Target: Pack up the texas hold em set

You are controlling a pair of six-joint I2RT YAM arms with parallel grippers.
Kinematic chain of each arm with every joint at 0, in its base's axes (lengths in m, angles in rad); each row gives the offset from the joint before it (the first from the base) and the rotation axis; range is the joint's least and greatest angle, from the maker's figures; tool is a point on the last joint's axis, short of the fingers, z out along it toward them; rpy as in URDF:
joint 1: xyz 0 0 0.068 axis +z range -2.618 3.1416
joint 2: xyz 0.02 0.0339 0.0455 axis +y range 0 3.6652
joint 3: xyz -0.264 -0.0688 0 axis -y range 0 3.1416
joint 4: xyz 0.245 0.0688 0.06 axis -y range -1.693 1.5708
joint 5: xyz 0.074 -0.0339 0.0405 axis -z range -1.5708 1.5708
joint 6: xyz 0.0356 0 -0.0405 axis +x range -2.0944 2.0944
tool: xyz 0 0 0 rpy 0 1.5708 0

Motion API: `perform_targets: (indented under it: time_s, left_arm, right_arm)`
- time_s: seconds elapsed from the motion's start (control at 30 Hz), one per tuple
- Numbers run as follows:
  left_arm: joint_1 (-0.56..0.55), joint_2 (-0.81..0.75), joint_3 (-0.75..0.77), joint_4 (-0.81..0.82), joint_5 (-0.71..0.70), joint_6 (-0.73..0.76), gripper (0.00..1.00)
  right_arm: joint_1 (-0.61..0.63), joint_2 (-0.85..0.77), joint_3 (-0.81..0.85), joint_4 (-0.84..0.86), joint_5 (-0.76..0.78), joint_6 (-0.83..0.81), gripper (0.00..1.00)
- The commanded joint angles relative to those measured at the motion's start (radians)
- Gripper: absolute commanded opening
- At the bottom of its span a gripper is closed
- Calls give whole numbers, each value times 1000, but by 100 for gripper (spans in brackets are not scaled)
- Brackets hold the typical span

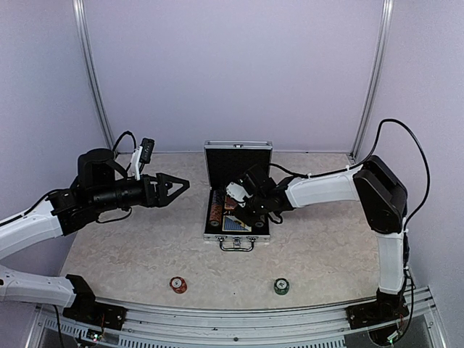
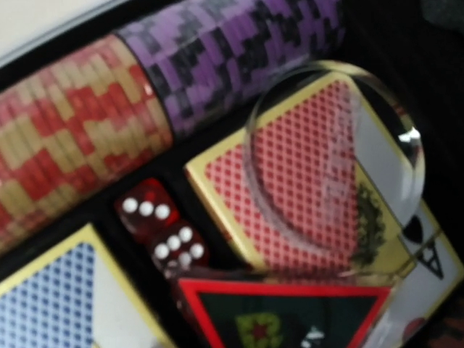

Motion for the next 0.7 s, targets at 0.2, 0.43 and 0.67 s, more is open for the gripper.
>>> perform_targets:
  time_s: [0.2,0.43,0.67]
  left_arm:
    - [-3,9,4,-4,-7,10,99]
    - [4,11,7,-6,-2,10,99]
    - [11,12,6,-7,-1,9,99]
  right_arm:
    - [4,78,77,-28,97,-39,39]
    - [1,109,97,-43,131,-59,36]
    - [-18,84,82,-34,154,-62,35]
